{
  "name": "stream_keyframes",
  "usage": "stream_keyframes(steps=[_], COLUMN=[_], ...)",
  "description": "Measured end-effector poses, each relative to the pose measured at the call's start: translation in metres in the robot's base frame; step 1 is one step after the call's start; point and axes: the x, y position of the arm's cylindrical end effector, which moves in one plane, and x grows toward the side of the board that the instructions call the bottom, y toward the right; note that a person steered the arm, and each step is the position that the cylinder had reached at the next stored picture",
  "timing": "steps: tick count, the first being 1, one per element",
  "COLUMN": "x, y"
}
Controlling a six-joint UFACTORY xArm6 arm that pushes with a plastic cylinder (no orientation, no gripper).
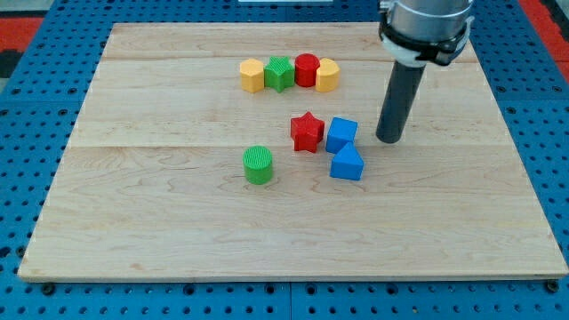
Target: Move the red star and cube on top of the green circle
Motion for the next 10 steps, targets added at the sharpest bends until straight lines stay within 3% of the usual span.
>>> stream_keyframes(steps=[2,7,10], x=[0.009,0.009,0.009], y=[-0.056,-0.13,-0.113])
